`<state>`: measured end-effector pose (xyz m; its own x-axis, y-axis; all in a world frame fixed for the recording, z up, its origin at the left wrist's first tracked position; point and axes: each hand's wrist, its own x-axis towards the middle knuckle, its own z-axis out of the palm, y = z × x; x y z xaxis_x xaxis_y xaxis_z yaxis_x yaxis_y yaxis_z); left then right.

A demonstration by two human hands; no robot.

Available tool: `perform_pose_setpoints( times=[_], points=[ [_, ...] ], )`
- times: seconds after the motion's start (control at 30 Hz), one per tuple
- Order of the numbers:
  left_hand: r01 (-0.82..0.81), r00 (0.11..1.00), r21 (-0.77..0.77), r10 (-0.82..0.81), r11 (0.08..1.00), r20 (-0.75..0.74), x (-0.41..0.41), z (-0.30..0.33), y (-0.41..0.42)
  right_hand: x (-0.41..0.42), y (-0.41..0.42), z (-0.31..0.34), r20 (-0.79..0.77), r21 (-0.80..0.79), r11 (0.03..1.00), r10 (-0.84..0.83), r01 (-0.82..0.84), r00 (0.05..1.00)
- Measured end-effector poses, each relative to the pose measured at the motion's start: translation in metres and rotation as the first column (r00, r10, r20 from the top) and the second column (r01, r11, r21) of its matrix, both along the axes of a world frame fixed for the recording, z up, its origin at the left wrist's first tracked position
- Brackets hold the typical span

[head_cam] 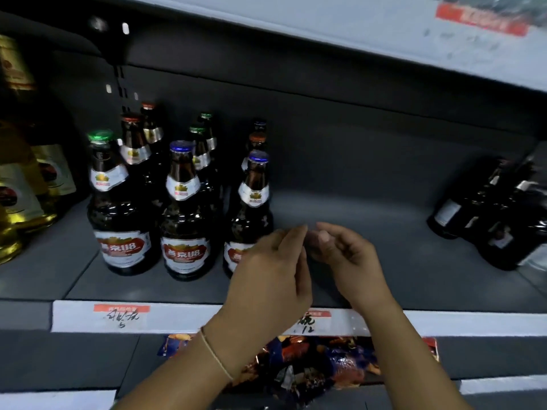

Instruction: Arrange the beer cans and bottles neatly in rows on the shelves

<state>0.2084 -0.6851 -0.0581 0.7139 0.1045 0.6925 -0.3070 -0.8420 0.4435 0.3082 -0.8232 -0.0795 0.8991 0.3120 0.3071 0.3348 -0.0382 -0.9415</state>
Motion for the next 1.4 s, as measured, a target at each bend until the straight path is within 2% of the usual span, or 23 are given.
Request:
perform_pose_setpoints(
  times=[0.27, 0.47, 0.7, 0.8, 0.97, 1.2, 1.4],
  points=[
    [0.038, 0.999, 0.083, -0.037, 0.996, -0.02, 0.072, 0.033, -0.068, 0.029, -0.09, 0.022, 0.028, 0.033, 0.981, -0.19, 0.189, 0.981],
    [0.163, 0.986, 0.096, -0.158, 0.982, -0.061, 0.127, 0.052, -0.136, 0.06, -0.166, 0.037, -0.005, 0.078, 0.946, -0.316, 0.315, 0.949],
    [0.274, 0.954, 0.13, -0.252, 0.953, -0.161, 0.186, 0.062, -0.22, 0.114, -0.261, 0.04, 0.057, 0.119, 0.865, -0.497, 0.488, 0.866],
    [0.324, 0.929, 0.097, -0.297, 0.941, -0.219, 0.206, 0.059, -0.247, 0.135, -0.292, 0.034, 0.07, 0.139, 0.811, -0.581, 0.569, 0.811],
    [0.355, 0.897, 0.065, -0.32, 0.933, -0.306, 0.237, 0.054, -0.287, 0.169, -0.34, 0.023, 0.162, -0.012, 0.64, -0.757, 0.768, 0.633],
    [0.359, 0.871, 0.036, -0.321, 0.933, -0.372, 0.257, 0.047, -0.32, 0.205, -0.347, 0.012, 0.156, -0.218, 0.555, -0.792, 0.802, 0.59],
    [0.348, 0.857, -0.031, -0.332, 0.937, -0.396, 0.266, 0.044, -0.325, 0.224, -0.342, 0.0, 0.119, -0.221, 0.541, -0.811, 0.811, 0.573]
  ],
)
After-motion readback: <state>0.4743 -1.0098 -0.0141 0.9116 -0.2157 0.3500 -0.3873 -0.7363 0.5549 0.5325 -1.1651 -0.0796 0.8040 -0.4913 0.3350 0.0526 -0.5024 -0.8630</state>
